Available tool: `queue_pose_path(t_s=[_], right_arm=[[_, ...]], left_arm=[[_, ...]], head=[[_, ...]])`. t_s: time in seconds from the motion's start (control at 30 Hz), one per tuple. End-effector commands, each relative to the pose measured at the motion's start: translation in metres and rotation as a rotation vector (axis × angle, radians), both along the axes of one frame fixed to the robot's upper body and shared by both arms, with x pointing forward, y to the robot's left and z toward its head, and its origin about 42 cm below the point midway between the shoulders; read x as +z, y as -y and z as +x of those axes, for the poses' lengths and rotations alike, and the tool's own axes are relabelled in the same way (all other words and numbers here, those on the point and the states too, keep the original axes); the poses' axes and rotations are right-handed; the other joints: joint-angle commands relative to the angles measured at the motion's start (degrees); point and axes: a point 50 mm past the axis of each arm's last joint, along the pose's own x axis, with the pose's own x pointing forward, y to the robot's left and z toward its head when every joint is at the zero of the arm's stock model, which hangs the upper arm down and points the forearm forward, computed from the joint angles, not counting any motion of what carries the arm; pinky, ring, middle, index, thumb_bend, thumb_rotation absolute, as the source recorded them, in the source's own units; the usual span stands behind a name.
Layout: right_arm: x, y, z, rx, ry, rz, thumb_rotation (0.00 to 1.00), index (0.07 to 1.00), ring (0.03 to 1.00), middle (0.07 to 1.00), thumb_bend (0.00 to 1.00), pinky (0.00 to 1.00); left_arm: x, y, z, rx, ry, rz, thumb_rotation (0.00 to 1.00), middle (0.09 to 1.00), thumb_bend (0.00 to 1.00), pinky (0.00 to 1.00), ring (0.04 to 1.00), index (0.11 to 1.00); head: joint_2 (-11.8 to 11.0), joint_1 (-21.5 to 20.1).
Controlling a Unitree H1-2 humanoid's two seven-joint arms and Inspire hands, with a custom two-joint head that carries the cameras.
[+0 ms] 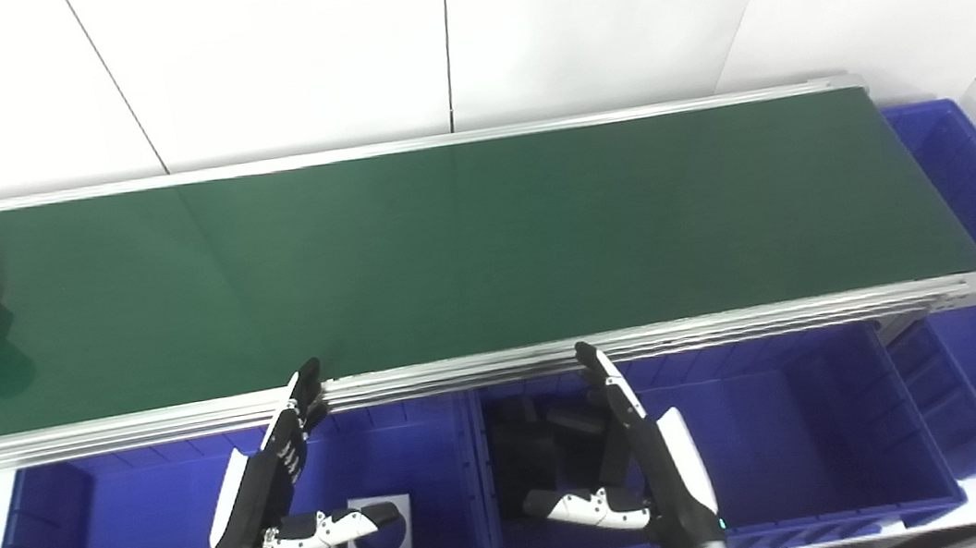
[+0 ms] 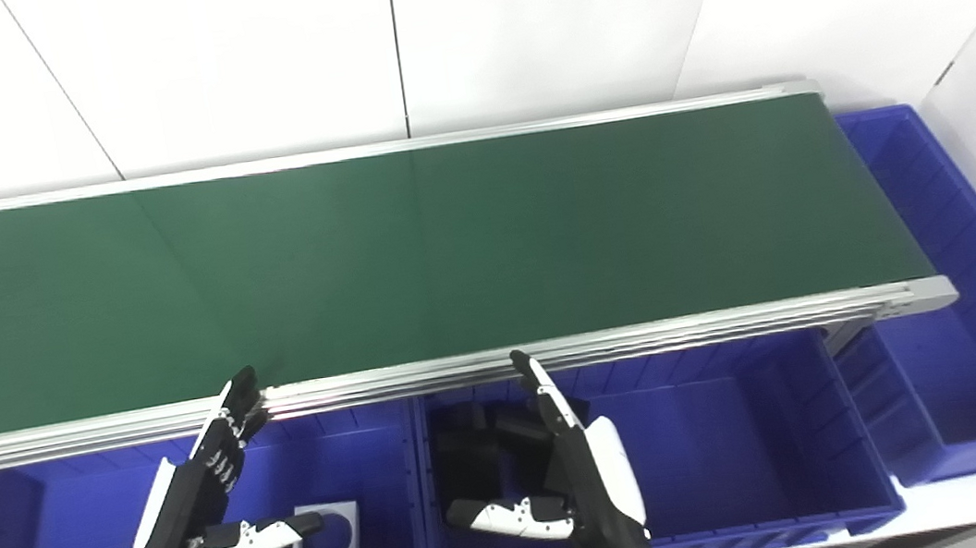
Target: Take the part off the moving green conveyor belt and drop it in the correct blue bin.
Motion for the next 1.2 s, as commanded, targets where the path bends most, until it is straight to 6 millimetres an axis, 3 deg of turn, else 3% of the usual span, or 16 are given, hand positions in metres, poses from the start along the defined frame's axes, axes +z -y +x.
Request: queue_pose_path(t_s=[0.0, 0.17, 0.63, 1.03, 1.17], right_arm=[[0.009, -0.001, 0.002, 0.01, 0.066, 0.008, 0.46, 0.962, 0.901, 0.938, 0.92, 0.84], [0.007, 0.004, -0.001, 0.012, 0.064, 0.017, 0.47, 0.96, 0.887, 0.93, 0.92, 0.81], [0.004, 0.01, -0.005, 0.012, 0.051, 0.025, 0.49, 0.962, 0.902, 0.935, 0.92, 0.85], [0.003, 0.018, -0.007, 0.001, 0.061, 0.009, 0.51, 0.964, 0.897, 0.934, 0.91, 0.86], [0.001, 0.022, -0.008, -0.014, 0.056, 0.009, 0.52, 0.97, 0.904, 0.938, 0.91, 0.87]], left_arm=[[0.009, 0.004, 0.006, -0.007, 0.056, -0.025, 0.14, 1.0, 0.89, 0.99, 1.0, 0.973], [0.008, 0.007, 0.004, -0.012, 0.054, -0.021, 0.14, 1.0, 0.89, 0.97, 0.998, 0.963], [0.008, 0.012, 0.002, -0.022, 0.059, -0.001, 0.13, 0.978, 0.93, 0.92, 0.967, 0.933], [0.01, 0.017, -0.012, -0.027, 0.08, 0.067, 0.21, 0.963, 0.94, 0.86, 0.944, 0.908], [0.01, 0.02, -0.016, -0.017, 0.085, 0.076, 0.21, 0.953, 0.94, 0.85, 0.933, 0.901]], head=[[-0.6, 1.7], [-1.2, 4.9], [-1.9, 6.7], [-2.9, 14.0], [-4.3, 17.1]])
